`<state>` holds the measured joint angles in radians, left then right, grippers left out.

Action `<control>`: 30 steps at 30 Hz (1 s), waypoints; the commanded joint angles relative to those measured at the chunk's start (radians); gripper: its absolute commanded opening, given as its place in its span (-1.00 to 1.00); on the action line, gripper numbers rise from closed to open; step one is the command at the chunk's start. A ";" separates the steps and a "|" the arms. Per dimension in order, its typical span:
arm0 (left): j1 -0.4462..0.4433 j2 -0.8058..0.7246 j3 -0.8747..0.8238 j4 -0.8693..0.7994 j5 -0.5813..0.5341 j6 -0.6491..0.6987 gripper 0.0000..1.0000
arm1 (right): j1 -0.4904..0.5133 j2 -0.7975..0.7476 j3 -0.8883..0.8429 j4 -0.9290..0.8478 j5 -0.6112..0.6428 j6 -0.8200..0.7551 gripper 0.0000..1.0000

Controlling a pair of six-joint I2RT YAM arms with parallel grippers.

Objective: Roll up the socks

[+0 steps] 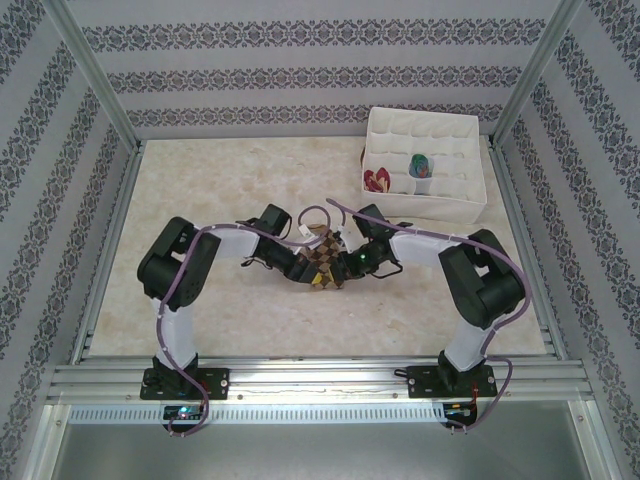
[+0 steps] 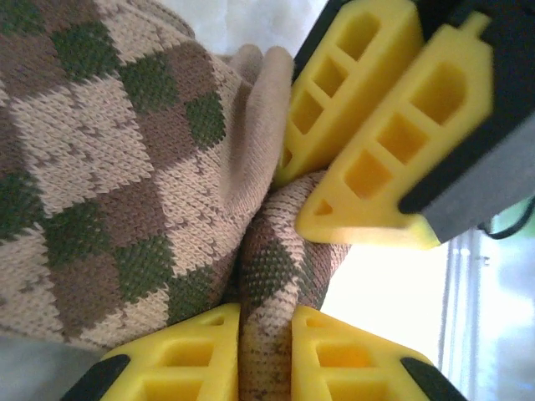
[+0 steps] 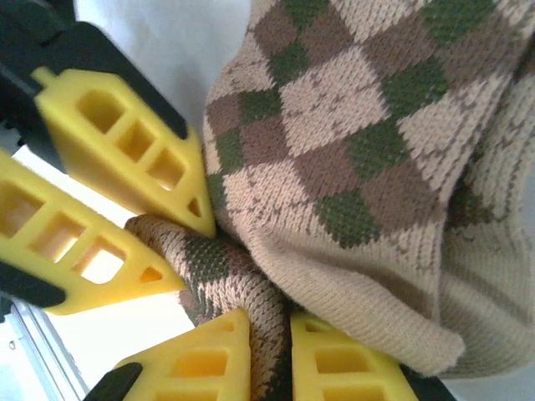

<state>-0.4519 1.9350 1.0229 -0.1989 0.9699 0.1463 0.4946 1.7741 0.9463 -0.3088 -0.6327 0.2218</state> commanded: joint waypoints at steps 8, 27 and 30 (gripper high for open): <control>-0.063 -0.246 -0.220 0.243 -0.279 0.240 -0.43 | -0.027 0.116 0.025 -0.175 0.068 0.053 -0.80; -0.368 -0.332 -0.351 0.457 -0.876 0.815 -0.17 | -0.030 0.188 0.084 -0.258 0.009 0.016 -0.78; -0.378 -0.257 -0.309 0.443 -0.913 0.818 -0.15 | -0.025 0.196 0.084 -0.254 -0.002 0.011 -0.78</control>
<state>-0.8104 1.6268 0.6689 0.2359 0.1280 0.9028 0.4599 1.8950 1.0683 -0.4557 -0.7273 0.2581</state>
